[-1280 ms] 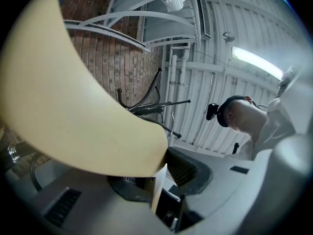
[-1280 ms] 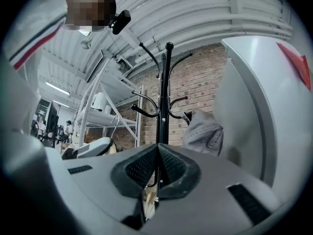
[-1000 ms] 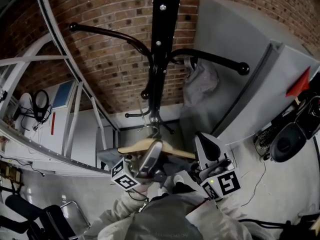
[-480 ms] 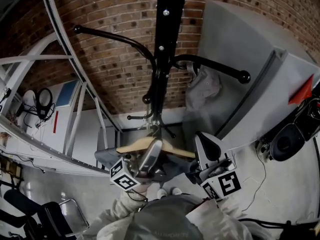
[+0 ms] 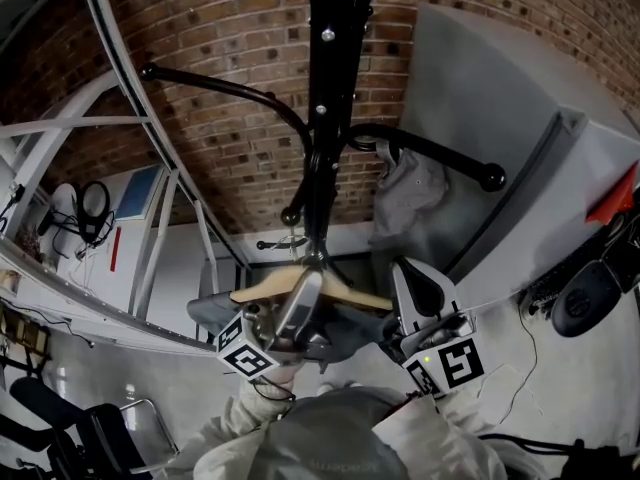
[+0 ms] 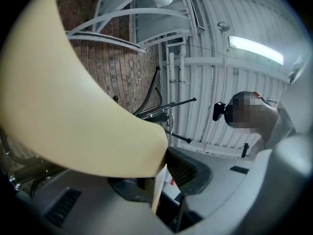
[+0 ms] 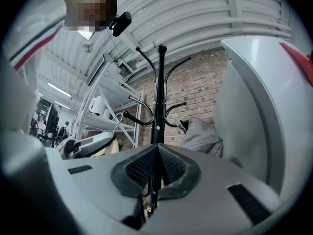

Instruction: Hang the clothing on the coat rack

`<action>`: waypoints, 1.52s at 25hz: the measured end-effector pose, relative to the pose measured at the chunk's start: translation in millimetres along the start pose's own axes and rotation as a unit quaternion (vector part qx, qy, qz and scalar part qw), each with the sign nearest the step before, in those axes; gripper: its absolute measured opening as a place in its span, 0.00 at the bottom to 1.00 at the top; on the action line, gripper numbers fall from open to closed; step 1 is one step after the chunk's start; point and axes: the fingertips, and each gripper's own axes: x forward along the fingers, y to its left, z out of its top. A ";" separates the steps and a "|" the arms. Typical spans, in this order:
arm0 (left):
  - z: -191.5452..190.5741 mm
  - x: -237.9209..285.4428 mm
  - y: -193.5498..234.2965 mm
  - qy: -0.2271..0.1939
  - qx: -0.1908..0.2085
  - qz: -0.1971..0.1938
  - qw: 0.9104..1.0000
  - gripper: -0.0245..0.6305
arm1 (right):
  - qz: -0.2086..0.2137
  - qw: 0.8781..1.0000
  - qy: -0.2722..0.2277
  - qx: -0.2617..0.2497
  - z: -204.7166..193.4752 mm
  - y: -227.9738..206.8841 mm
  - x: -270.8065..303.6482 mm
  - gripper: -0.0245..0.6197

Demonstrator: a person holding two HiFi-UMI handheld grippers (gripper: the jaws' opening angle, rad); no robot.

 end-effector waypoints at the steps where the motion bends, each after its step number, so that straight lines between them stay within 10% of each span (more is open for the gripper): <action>1: 1.5 2.1 0.1 0.000 0.002 -0.001 1.000 0.20 | 0.001 1.000 -0.003 -0.001 1.0 -0.9 2.2 0.08; 38: 7.7 32.5 62.0 0.000 -0.008 0.022 1.000 0.20 | -0.006 1.000 -0.005 -0.002 -9.4 -37.6 39.1 0.08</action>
